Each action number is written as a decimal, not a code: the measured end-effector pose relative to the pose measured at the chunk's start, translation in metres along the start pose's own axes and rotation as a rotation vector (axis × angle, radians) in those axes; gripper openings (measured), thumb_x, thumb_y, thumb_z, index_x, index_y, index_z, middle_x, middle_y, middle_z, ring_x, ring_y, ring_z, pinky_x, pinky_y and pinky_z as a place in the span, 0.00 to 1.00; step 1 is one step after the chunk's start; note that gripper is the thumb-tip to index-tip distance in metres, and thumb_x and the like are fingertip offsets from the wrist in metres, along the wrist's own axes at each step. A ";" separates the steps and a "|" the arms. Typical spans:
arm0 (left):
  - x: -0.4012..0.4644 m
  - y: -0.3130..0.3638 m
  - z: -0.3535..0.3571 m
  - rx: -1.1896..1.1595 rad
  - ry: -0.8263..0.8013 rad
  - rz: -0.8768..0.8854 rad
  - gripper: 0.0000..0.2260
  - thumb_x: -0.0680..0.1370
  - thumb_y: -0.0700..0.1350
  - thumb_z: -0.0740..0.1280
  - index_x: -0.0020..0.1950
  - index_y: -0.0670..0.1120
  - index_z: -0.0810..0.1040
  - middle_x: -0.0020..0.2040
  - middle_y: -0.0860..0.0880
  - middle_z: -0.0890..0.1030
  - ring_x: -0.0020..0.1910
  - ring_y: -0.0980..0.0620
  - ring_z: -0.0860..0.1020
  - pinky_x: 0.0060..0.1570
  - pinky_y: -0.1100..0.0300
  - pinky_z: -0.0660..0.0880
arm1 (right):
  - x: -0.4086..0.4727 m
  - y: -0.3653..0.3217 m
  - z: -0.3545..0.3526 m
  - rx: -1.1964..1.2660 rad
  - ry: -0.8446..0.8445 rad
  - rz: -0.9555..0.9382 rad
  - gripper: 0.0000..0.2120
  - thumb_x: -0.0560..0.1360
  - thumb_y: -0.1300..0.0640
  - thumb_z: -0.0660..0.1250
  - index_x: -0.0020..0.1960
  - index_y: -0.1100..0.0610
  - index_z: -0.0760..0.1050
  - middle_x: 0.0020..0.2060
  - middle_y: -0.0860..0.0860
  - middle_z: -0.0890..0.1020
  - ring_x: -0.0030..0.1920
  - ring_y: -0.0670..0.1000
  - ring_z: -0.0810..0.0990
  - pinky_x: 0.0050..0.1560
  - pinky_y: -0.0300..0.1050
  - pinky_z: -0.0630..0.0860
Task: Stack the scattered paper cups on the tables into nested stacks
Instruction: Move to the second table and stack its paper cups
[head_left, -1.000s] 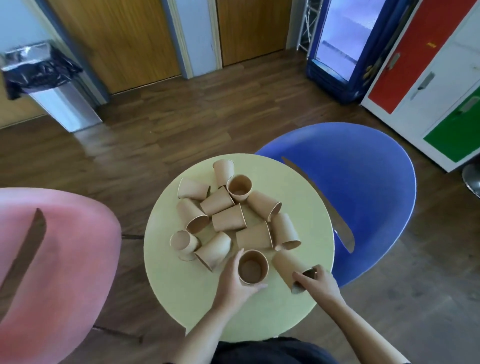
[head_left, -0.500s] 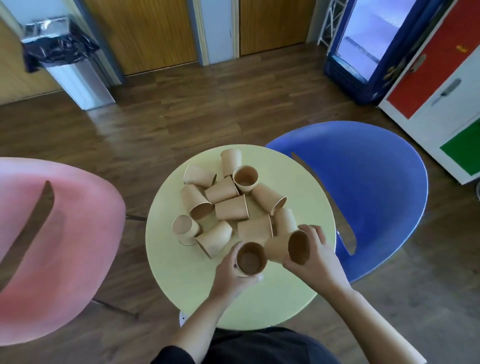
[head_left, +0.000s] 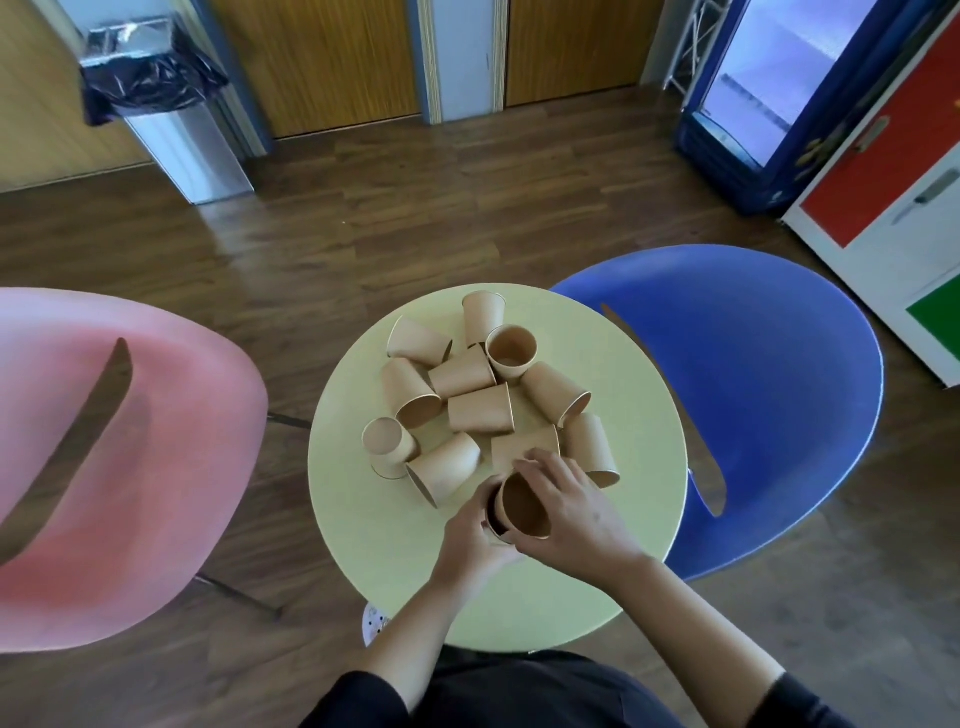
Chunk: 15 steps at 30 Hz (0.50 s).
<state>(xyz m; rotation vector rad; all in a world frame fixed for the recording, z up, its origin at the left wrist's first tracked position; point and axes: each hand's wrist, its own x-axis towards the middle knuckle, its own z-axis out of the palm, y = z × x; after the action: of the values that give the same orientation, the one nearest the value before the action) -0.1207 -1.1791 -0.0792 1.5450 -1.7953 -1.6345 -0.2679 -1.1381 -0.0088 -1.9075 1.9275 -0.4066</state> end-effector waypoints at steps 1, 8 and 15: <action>0.000 0.001 0.000 -0.007 -0.004 -0.002 0.31 0.62 0.45 0.79 0.57 0.68 0.70 0.52 0.63 0.81 0.50 0.59 0.81 0.53 0.64 0.77 | 0.001 0.002 0.006 -0.013 -0.048 0.002 0.34 0.67 0.39 0.65 0.69 0.53 0.66 0.67 0.51 0.69 0.66 0.54 0.69 0.62 0.51 0.72; 0.001 -0.005 -0.002 -0.034 -0.029 -0.010 0.32 0.64 0.44 0.78 0.61 0.68 0.71 0.56 0.62 0.81 0.53 0.58 0.81 0.54 0.61 0.79 | 0.003 0.012 0.036 -0.042 -0.261 0.076 0.43 0.66 0.29 0.40 0.77 0.48 0.47 0.76 0.41 0.44 0.75 0.41 0.40 0.74 0.51 0.44; 0.000 -0.004 -0.003 0.029 -0.016 0.034 0.35 0.63 0.46 0.80 0.63 0.66 0.68 0.59 0.63 0.78 0.55 0.56 0.81 0.52 0.68 0.75 | -0.002 0.019 0.055 -0.050 -0.274 0.100 0.39 0.68 0.30 0.32 0.76 0.45 0.39 0.73 0.37 0.37 0.72 0.38 0.32 0.72 0.50 0.35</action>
<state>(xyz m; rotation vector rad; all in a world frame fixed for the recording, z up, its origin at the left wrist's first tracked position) -0.1166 -1.1797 -0.0814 1.5096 -1.8506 -1.6164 -0.2587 -1.1318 -0.0659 -1.7824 1.8545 -0.0632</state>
